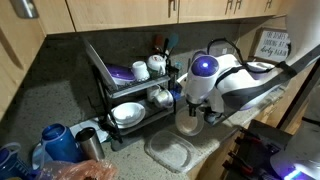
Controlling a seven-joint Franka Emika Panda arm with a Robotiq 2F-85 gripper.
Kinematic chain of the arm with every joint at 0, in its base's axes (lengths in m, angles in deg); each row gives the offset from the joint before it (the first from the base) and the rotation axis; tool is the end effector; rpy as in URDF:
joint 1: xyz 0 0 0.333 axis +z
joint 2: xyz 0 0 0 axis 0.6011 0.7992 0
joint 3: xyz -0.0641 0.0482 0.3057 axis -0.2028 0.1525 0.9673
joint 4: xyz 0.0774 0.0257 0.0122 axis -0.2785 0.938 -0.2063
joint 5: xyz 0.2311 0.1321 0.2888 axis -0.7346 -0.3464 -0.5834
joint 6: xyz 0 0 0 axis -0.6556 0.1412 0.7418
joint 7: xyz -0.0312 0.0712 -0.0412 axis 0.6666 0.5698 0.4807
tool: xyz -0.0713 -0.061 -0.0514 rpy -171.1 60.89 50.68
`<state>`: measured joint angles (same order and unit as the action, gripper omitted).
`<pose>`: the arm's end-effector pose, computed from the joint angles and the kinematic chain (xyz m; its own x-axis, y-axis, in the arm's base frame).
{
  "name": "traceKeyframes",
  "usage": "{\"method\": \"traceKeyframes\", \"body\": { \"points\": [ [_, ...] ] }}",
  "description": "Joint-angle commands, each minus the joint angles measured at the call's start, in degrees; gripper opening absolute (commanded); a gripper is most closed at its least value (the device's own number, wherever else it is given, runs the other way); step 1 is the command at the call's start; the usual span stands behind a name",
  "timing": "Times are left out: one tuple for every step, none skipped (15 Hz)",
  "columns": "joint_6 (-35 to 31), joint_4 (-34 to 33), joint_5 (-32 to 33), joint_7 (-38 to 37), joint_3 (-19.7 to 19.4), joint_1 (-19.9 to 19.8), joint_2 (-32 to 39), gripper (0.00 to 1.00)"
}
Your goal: Pour the contents in the clear bowl on the right into the bowl on the left
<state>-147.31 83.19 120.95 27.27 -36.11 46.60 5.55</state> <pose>0.3966 0.1939 0.3266 0.8518 0.5232 0.0272 0.4346 -0.7345 0.5212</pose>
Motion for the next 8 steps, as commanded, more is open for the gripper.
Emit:
{"method": "traceKeyframes", "body": {
  "points": [
    [3.0, 0.3, 2.8, -3.0, 1.2, 1.8, -1.9, 0.03],
    [3.3, 0.2, 3.4, -3.5, 1.4, 2.2, -1.9, 0.03],
    [3.7, 0.1, 3.4, -3.7, 1.5, 2.6, -2.0, 0.03],
    [3.8, 0.0, 3.8, -4.0, 1.6, 2.9, -2.0, 0.03],
    [4.0, -0.1, 4.0, -4.0, 1.8, 3.1, -2.1, 0.03],
    [4.2, -0.2, 4.3, -4.2, 2.0, 3.3, -2.1, 0.03],
    [4.3, -0.2, 4.5, -4.2, 2.1, 3.5, -2.2, 0.03],
    [4.6, -0.3, 5.0, -4.4, 2.3, 3.7, -2.2, 0.03]
  ]
}}
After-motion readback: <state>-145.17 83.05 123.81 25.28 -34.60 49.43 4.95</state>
